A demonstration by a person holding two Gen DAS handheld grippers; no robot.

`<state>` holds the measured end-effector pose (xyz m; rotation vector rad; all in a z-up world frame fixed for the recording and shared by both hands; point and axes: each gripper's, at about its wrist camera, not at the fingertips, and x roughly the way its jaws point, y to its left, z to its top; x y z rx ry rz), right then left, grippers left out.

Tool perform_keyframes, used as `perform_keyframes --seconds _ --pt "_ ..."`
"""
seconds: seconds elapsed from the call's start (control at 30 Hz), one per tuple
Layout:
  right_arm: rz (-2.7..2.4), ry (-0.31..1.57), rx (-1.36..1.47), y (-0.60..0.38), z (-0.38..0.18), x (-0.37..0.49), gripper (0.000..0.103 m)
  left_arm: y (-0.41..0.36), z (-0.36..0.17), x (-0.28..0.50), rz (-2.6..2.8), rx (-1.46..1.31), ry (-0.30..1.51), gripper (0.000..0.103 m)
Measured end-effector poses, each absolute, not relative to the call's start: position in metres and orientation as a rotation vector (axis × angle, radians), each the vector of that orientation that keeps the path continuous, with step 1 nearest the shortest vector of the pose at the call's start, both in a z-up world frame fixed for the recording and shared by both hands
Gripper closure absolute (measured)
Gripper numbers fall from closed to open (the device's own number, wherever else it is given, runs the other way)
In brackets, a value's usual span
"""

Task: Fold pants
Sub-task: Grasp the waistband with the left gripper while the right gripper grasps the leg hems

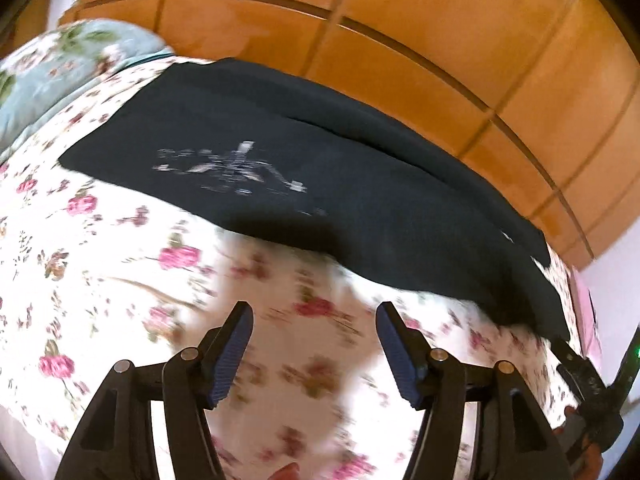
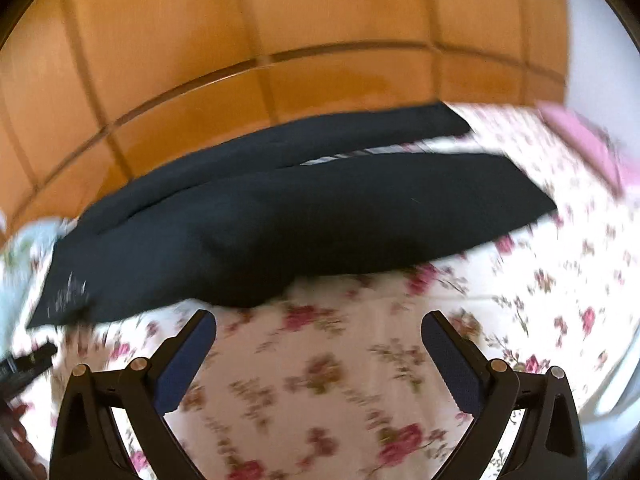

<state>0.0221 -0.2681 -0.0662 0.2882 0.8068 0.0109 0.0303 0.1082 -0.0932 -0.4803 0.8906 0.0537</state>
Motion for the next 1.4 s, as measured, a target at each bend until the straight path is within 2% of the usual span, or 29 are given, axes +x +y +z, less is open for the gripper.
perform_keyframes --seconds 0.23,0.37,0.4,0.47,0.57,0.8,0.9,0.93,0.97,1.03,1.07,1.2,1.4 --pt "0.049 0.750 0.751 -0.366 -0.103 0.026 0.002 0.172 -0.115 0.044 0.150 -0.642 0.839 0.039" --pt "0.036 0.672 0.935 -0.406 -0.118 0.025 0.023 0.193 -0.117 0.054 0.155 -0.708 0.786 0.038" --pt "0.031 0.658 0.952 -0.413 -0.119 0.027 0.025 0.196 -0.116 0.057 0.153 -0.710 0.776 0.038" --pt "0.020 0.656 0.981 -0.423 -0.125 0.034 0.039 0.201 -0.117 0.064 0.146 -0.714 0.753 0.038" --pt "0.006 0.651 1.030 -0.432 -0.129 0.043 0.046 0.209 -0.121 0.071 0.154 -0.735 0.739 0.038" --pt "0.010 0.609 1.112 -0.452 -0.134 0.067 0.046 0.225 -0.134 0.076 0.103 -0.806 0.711 0.037" --pt "0.035 0.551 1.118 -0.454 -0.137 0.072 0.048 0.225 -0.133 0.078 0.098 -0.796 0.694 0.033" --pt "0.046 0.524 1.119 -0.454 -0.139 0.073 0.055 0.224 -0.133 0.078 0.087 -0.789 0.675 0.028" --pt "0.038 0.517 1.102 -0.452 -0.141 0.072 0.070 0.222 -0.133 0.078 0.080 -0.775 0.664 0.027" --pt "-0.017 0.543 1.030 -0.448 -0.145 0.074 0.090 0.218 -0.132 0.077 0.084 -0.754 0.674 0.027" --pt "-0.035 0.551 1.024 -0.448 -0.147 0.076 0.091 0.219 -0.131 0.077 0.081 -0.760 0.677 0.027" --pt "-0.027 0.551 1.021 -0.448 -0.146 0.080 0.091 0.236 -0.134 0.080 0.084 -0.877 0.631 0.034" --pt "-0.037 0.549 0.998 -0.447 -0.147 0.080 0.094 0.253 -0.140 0.091 0.109 -0.916 0.663 0.062"
